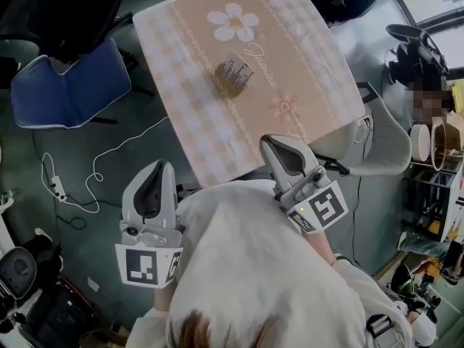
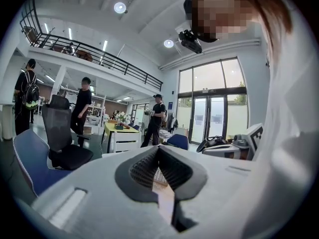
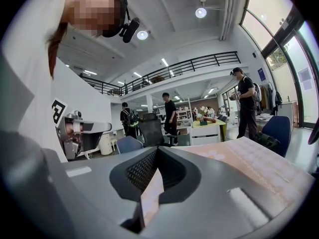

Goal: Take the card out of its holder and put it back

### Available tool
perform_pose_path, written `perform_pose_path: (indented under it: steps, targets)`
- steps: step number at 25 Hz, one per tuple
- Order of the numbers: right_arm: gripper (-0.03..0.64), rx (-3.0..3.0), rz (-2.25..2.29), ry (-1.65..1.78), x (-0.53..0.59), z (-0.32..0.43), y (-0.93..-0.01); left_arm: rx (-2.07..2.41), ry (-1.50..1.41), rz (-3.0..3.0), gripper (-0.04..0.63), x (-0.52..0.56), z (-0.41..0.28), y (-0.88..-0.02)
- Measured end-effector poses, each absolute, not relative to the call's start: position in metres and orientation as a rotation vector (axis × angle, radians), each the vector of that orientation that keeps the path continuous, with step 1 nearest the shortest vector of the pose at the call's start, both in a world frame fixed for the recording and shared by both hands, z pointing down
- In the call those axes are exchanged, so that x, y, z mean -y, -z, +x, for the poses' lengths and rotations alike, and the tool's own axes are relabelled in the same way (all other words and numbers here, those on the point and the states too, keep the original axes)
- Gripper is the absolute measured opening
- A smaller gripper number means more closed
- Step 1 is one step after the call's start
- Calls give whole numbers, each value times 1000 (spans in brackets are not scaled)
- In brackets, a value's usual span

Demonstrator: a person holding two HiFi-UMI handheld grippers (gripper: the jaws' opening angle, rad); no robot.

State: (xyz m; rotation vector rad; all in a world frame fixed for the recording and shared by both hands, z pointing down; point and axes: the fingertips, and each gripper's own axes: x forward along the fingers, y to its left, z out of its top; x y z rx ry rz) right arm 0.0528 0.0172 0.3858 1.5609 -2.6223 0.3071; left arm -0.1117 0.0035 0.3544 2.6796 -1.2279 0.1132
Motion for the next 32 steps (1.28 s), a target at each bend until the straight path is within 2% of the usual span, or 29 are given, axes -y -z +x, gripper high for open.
perform_pose_path:
  steps: [32]
  targets:
    - [-2,2617,1536,-338,-2,52,-390,1234,-108,2665,0,11,-110,-355]
